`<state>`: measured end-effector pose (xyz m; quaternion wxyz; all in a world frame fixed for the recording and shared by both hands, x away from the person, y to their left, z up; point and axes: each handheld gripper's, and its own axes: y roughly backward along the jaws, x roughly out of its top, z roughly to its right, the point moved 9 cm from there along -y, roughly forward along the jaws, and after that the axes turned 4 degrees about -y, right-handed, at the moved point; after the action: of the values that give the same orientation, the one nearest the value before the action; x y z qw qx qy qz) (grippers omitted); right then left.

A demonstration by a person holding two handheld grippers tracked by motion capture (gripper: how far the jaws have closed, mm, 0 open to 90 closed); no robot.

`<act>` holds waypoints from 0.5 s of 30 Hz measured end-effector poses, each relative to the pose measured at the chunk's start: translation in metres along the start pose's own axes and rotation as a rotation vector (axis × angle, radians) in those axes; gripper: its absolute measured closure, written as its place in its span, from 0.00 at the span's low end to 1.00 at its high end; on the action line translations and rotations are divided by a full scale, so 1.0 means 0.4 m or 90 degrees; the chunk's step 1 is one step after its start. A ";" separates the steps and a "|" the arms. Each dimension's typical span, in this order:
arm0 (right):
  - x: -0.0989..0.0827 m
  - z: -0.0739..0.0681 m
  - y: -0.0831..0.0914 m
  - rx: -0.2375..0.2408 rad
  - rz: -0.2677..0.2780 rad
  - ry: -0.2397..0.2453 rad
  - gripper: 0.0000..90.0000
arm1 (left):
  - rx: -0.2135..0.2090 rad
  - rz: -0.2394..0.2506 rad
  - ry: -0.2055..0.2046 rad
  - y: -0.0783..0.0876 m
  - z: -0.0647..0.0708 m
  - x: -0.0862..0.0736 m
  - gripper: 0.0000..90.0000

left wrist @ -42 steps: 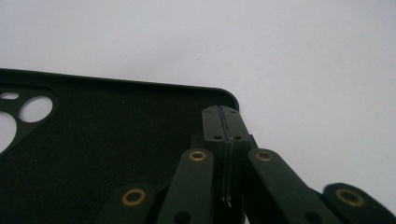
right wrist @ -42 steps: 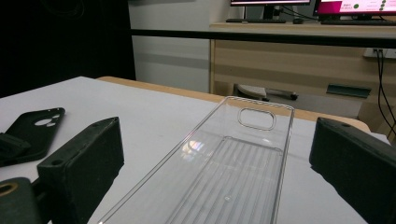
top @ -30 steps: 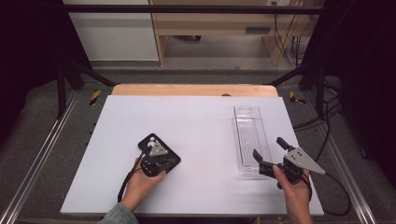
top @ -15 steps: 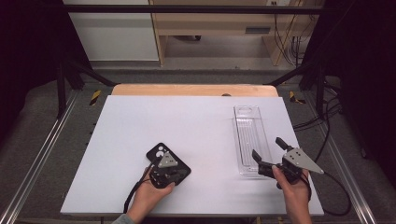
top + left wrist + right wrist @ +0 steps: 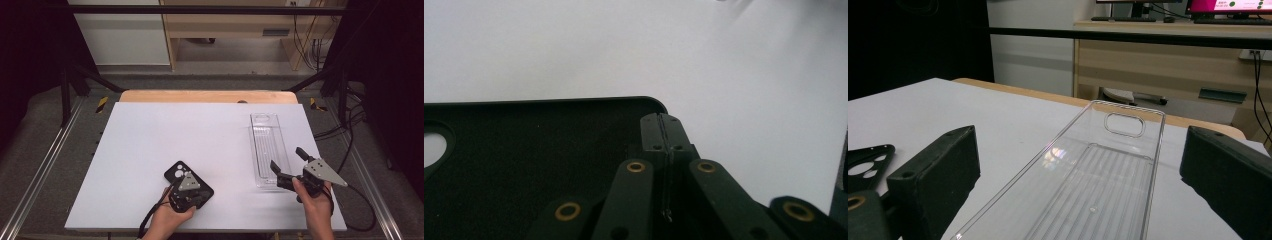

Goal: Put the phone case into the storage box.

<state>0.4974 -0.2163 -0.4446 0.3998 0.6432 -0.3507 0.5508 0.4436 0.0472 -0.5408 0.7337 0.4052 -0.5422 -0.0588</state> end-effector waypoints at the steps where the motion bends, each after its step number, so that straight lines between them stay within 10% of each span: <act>1: 0.001 -0.002 0.000 0.003 0.003 -0.004 0.04 | 0.001 0.000 -0.004 0.000 0.000 0.000 1.00; 15: 0.039 -0.079 0.010 0.031 0.017 -0.028 0.03 | 0.133 0.148 0.030 0.175 -0.154 -0.018 1.00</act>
<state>0.4826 -0.1897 -0.4265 0.3688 0.6598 -0.3546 0.5504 0.4679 0.1303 -0.5051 0.7018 0.4149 -0.5716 0.0929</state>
